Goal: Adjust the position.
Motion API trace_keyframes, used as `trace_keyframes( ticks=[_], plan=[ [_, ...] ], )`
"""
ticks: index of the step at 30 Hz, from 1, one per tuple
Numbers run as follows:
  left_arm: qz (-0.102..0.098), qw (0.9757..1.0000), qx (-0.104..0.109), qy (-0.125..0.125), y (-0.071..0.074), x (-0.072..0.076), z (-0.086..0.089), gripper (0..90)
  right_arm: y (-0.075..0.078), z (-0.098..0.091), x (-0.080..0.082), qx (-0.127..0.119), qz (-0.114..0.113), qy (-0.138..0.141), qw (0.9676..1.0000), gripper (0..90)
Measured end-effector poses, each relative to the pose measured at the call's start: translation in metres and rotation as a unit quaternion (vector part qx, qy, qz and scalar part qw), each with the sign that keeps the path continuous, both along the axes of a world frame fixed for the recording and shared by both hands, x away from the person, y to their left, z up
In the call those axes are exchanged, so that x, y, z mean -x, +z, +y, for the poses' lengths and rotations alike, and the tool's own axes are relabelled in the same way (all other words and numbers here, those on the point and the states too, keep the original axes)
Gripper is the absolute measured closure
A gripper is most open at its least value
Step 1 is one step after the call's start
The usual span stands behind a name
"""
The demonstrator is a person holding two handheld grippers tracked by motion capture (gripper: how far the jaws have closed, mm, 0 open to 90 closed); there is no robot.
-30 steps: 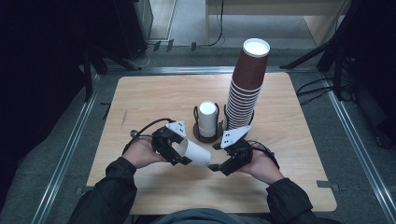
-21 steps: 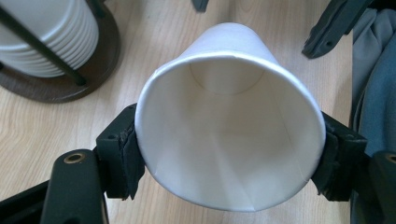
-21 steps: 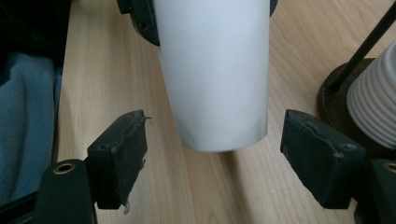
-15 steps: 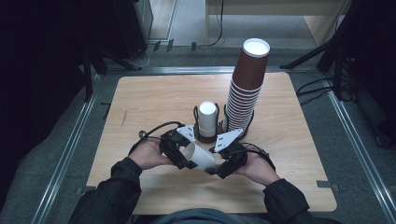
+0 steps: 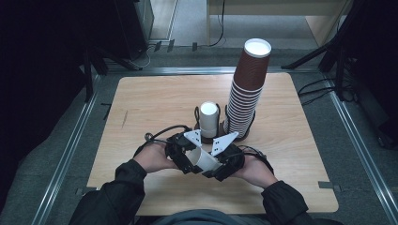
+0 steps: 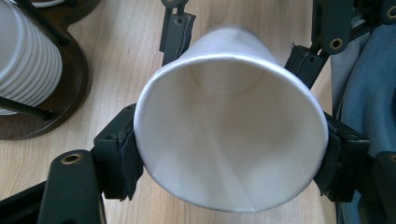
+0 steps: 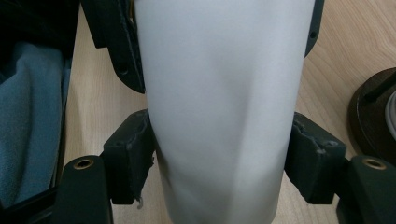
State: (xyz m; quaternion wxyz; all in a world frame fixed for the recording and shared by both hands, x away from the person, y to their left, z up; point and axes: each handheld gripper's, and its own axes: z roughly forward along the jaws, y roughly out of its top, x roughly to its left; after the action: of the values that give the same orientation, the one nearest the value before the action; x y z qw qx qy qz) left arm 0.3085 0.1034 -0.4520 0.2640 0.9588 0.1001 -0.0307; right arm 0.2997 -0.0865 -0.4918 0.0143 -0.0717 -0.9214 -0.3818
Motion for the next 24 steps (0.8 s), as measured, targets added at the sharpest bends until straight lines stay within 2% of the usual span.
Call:
trace_keyframes(
  ticks=[5, 8, 12, 19, 24],
  plan=[
    [-0.005, 1.0000, 0.007, 0.001, 0.001, 0.000, 0.001, 20.5, 0.002, 0.000, 0.001, 0.001, -0.006, 0.003, 1.0000, 31.4],
    [-0.006, 0.9999, 0.013, 0.006, 0.001, 0.000, 0.002, 12.6, 0.002, -0.001, 0.000, 0.005, -0.013, 0.002, 0.9999, 31.4],
    [-0.006, 0.9996, 0.023, 0.015, 0.003, -0.001, 0.005, 8.5, 0.004, -0.006, -0.002, 0.003, -0.015, -0.005, 0.9999, 31.4],
    [0.004, 0.9981, 0.051, 0.033, 0.005, -0.005, 0.021, 8.3, 0.008, -0.015, -0.005, -0.006, -0.018, -0.018, 0.9997, 31.3],
    [0.013, 0.9960, 0.073, 0.049, 0.006, -0.009, 0.031, 8.4, 0.010, -0.019, -0.007, -0.013, -0.022, -0.023, 0.9994, 31.3]
  ],
)
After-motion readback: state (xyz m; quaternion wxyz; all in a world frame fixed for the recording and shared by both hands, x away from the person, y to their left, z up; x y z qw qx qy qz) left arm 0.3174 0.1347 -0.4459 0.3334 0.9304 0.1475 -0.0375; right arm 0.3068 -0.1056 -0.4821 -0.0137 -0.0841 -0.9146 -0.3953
